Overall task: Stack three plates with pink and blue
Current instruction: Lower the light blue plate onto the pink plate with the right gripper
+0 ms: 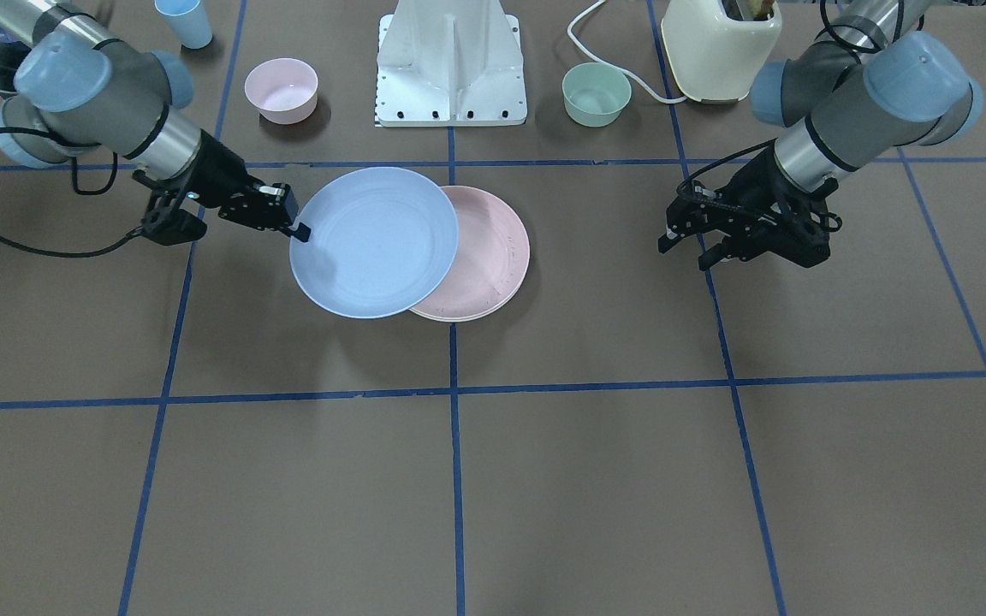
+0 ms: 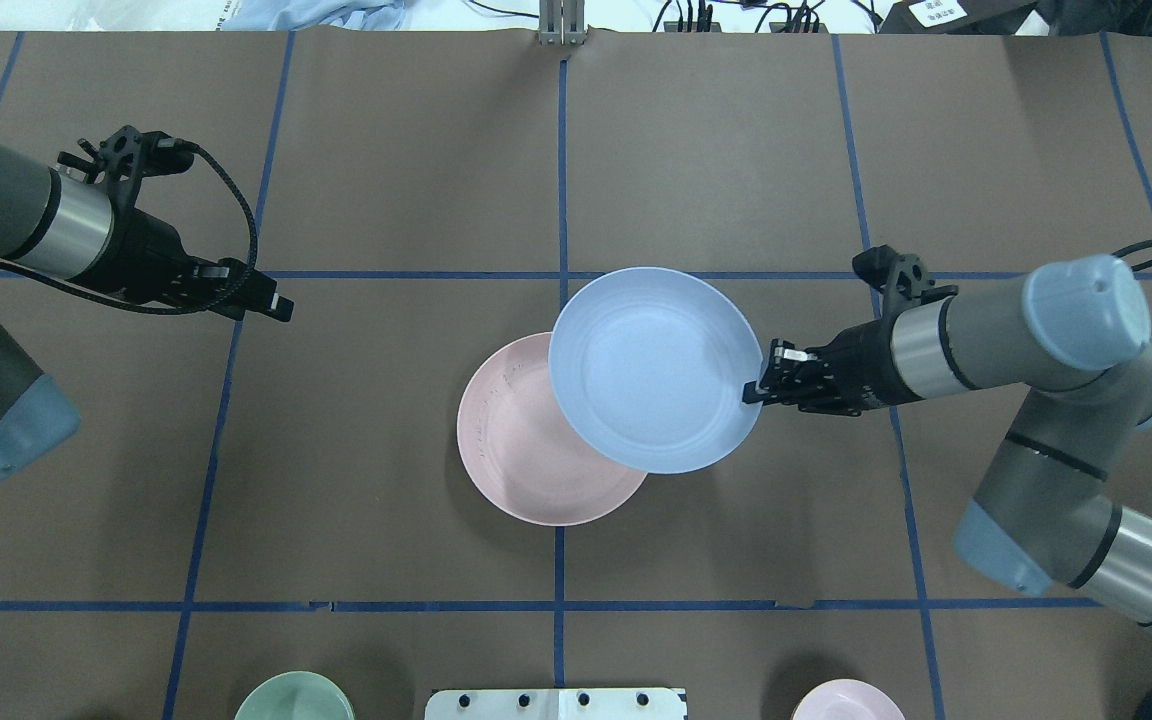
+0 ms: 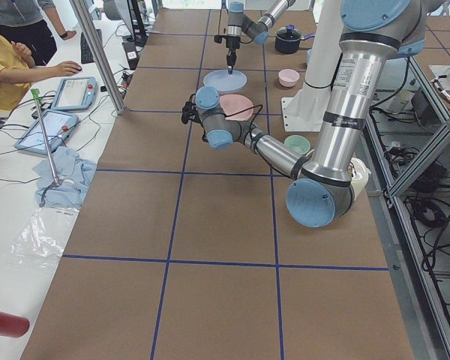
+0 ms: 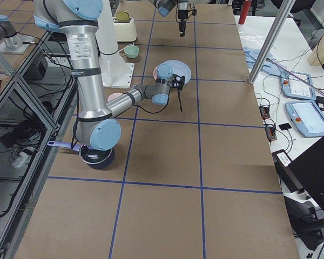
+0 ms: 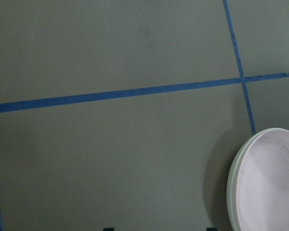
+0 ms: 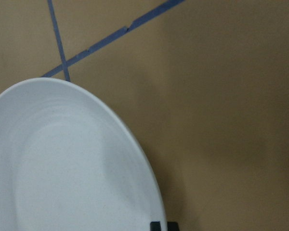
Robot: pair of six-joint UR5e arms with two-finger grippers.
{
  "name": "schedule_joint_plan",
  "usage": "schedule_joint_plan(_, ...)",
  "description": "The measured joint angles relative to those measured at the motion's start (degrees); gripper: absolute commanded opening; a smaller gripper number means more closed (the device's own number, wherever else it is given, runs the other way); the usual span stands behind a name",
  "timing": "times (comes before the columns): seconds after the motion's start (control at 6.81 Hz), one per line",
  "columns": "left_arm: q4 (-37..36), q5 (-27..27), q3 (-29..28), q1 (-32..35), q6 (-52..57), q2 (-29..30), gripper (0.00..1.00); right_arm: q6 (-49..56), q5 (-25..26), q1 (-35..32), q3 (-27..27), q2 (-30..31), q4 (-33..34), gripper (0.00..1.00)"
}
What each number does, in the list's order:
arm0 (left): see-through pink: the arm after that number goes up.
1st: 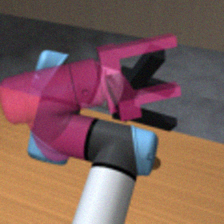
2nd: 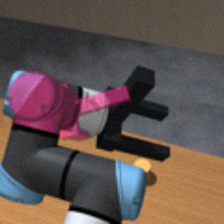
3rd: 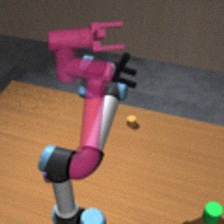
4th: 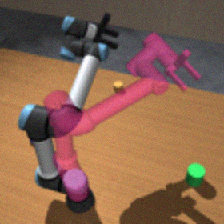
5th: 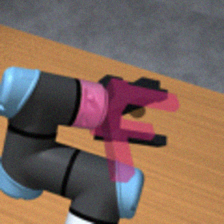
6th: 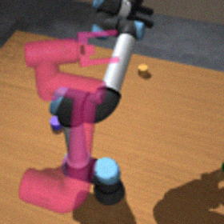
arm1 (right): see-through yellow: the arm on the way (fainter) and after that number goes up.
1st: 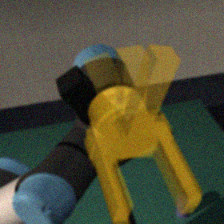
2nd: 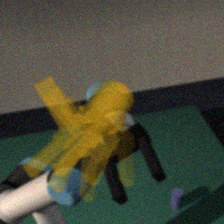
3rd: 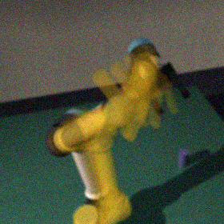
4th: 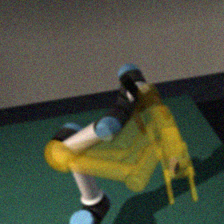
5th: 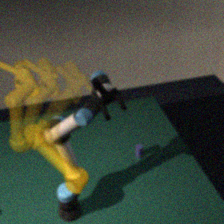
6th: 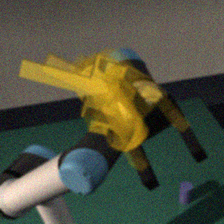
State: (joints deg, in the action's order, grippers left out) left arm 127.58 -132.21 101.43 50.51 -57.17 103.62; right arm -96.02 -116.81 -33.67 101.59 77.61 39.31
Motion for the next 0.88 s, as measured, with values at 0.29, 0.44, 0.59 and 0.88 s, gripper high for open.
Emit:
schedule_joint_plan(0.29,-0.03,0.11,0.02,0.25,0.48,-0.32,0.71,-1.55,6.86,6.28,0.42,-5.96,9.65,0.0)
schedule_joint_plan(0.44,0.01,0.16,0.0,0.28,0.49,-0.39,0.71,-1.67,7.92,7.43,0.4,-7.62,12.49,0.0)
schedule_joint_plan(0.59,0.02,0.19,-0.01,0.29,0.49,-0.45,0.71,-1.7,8.29,7.85,0.35,-8.25,13.6,0.0)
schedule_joint_plan(0.88,0.03,0.28,-0.05,0.24,0.48,-0.51,0.71,-1.7,8.43,7.99,0.29,-8.5,14.08,0.0)
